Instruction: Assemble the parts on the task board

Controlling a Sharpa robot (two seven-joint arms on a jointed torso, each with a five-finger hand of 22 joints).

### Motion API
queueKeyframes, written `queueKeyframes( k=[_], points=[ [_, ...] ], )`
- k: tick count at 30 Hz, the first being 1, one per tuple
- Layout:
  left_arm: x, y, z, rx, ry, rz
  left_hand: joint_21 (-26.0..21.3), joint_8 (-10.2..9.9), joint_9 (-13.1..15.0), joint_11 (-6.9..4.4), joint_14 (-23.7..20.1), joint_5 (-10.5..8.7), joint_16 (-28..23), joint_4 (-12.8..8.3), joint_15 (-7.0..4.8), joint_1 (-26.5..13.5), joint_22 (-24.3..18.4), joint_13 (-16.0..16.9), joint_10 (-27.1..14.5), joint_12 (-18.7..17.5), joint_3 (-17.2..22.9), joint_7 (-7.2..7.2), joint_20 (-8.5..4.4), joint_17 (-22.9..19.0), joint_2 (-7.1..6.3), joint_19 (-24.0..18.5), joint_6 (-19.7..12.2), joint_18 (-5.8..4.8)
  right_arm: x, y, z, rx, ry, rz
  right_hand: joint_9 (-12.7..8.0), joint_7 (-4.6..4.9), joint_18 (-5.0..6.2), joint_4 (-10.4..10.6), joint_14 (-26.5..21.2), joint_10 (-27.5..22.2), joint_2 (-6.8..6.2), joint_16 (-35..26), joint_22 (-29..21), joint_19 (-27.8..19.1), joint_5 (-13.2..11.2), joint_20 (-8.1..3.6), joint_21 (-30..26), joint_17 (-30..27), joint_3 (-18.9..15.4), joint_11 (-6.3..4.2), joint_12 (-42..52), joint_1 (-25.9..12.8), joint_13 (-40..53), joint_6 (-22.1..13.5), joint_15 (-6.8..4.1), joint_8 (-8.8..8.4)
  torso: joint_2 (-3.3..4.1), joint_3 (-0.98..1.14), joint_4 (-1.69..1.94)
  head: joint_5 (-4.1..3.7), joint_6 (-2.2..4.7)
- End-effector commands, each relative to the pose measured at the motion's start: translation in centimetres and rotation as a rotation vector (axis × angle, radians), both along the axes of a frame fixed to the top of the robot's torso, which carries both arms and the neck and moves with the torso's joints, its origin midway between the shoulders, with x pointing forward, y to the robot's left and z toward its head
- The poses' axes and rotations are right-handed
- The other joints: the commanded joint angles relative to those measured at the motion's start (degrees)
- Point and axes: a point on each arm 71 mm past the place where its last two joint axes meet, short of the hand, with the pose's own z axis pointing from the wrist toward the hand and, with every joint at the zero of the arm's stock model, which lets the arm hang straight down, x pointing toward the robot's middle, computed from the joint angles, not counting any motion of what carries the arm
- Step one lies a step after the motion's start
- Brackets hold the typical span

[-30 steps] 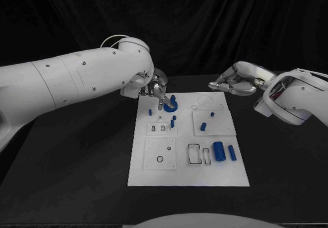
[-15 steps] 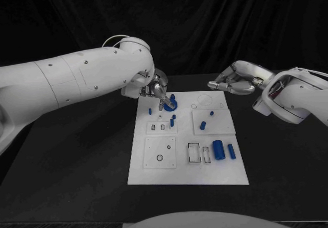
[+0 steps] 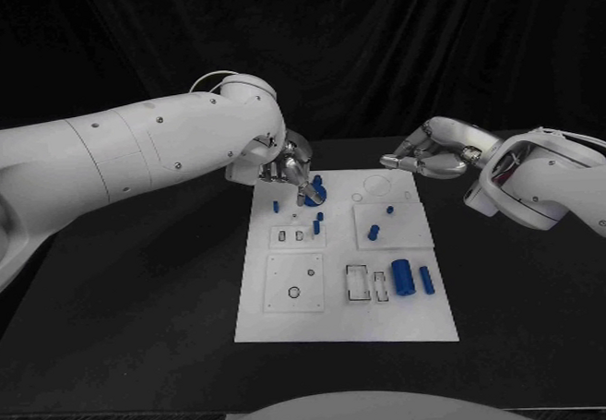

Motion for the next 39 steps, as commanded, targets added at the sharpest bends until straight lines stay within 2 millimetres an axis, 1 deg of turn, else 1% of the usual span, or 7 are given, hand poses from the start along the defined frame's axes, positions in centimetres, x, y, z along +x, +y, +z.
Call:
queueKeyframes(
  k=[1,6,12,17,21,29,39],
  points=[
    [-0.2,-0.3,-0.1,-0.031,0.018,-0.022,0.07,-0.05,-0.21,0.28,6.05,-0.82,0.15,0.29,0.3,-0.7,14.87,15.07,6.06,0.2,-0.53,-0.27,0.59,15.08,-0.29,5.84,1.29,-0.29,0.0,-0.1,-0.3,-0.011,0.026,-0.011,0.07,-0.01,0.61,-0.02,5.83,5.96,-0.08,0.15,13.71,3.7,0.42,-0.23,0.26,14.72,-0.23,-0.27,0.08,0.75,15.07,0.32,-0.47,0.24,-0.1,0.04,-0.07,0.01,-0.09],
    [-0.2,-0.5,-0.3,-0.029,0.018,-0.02,0.17,0.76,0.0,-0.49,6.05,-2.09,0.15,1.36,-0.31,-2.63,15.08,15.07,6.06,0.2,-1.21,-1.18,0.17,15.08,-0.4,6.03,4.57,-0.35,0.1,0.0,-0.5,-0.014,0.033,-0.009,0.07,-0.01,0.61,-0.02,5.84,5.96,-0.07,0.16,13.71,3.69,0.43,-0.24,0.26,14.76,-0.25,-0.27,0.08,0.77,15.07,0.31,-0.47,0.24,-0.08,0.04,-0.14,0.07,-0.17],
    [-0.2,-0.8,-0.9,-0.02,0.03,-0.019,0.17,1.59,0.55,-1.29,6.05,-2.19,0.15,1.71,-1.0,-3.32,15.08,15.07,6.06,0.2,-1.36,-2.1,-0.45,15.08,-0.35,6.03,7.33,-0.35,0.1,0.1,-0.6,-0.017,0.039,-0.006,0.07,-0.01,0.61,-0.02,5.84,5.96,-0.07,0.15,13.71,3.68,0.44,-0.24,0.24,14.74,-0.27,-0.27,0.08,0.8,15.07,0.31,-0.47,0.24,-0.09,0.04,-0.09,0.03,-0.3],
    [-0.3,-0.7,-1.6,-0.009,0.045,-0.016,0.17,1.34,0.51,-1.38,6.05,-2.29,0.15,2.0,-1.13,-3.79,15.08,15.07,6.06,0.2,-1.52,-2.08,-0.6,15.08,-0.34,6.03,7.18,-0.35,0.1,0.1,-0.7,-0.017,0.041,-0.005,0.07,-0.01,0.61,-0.02,5.84,5.96,-0.07,0.15,13.71,3.68,0.44,-0.24,0.24,14.74,-0.27,-0.27,0.08,0.8,15.07,0.31,-0.47,0.24,-0.13,0.11,-0.07,-0.14,-0.21],
    [-0.4,-0.7,-2.0,-0.005,0.054,-0.013,0.17,1.24,0.51,-1.4,6.05,-2.34,0.15,2.16,-1.18,-4.04,15.08,15.07,6.06,0.2,-1.6,-2.08,-0.66,15.08,-0.32,6.03,7.16,-0.35,0.1,0.0,-0.7,-0.018,0.042,-0.005,0.08,-0.02,0.61,-0.02,5.84,5.96,-0.06,0.16,13.71,3.69,0.46,-0.24,0.25,14.75,-0.29,-0.27,0.08,0.84,15.07,0.31,-0.48,0.24,-0.15,0.05,0.03,-0.21,-0.51],
    [-0.5,-0.8,-2.7,-0.005,0.064,-0.011,0.17,0.99,0.45,-1.41,6.05,-2.14,0.15,2.1,-1.22,-3.97,15.08,15.07,6.06,0.2,-1.48,-2.06,-0.74,15.08,-0.18,6.03,6.93,-0.35,0.1,0.1,-0.9,-0.02,0.049,-0.002,0.08,-0.02,0.61,-0.01,5.85,5.96,-0.05,0.17,13.71,3.69,0.47,-0.24,0.25,14.77,-0.33,-0.27,0.08,0.88,15.07,0.31,-0.48,0.25,-0.1,0.01,-0.14,-0.01,-0.65],
    [-0.6,-0.8,-3.3,-0.015,0.069,-0.007,0.17,-0.06,0.34,-1.45,6.05,0.71,0.15,-0.03,-1.33,-1.6,15.08,15.07,6.06,0.2,0.01,-2.05,-0.91,15.08,-0.06,6.03,6.61,-0.35,0.1,0.2,-1.1,-0.022,0.055,-0.001,0.1,-0.03,0.61,-0.08,5.85,5.96,-0.22,0.17,13.72,3.71,0.36,-0.25,0.28,14.76,-0.55,-0.28,0.08,1.22,15.07,0.32,-0.49,0.27,-0.08,-0.01,-0.04,-0.13,-1.03]
  ],
)
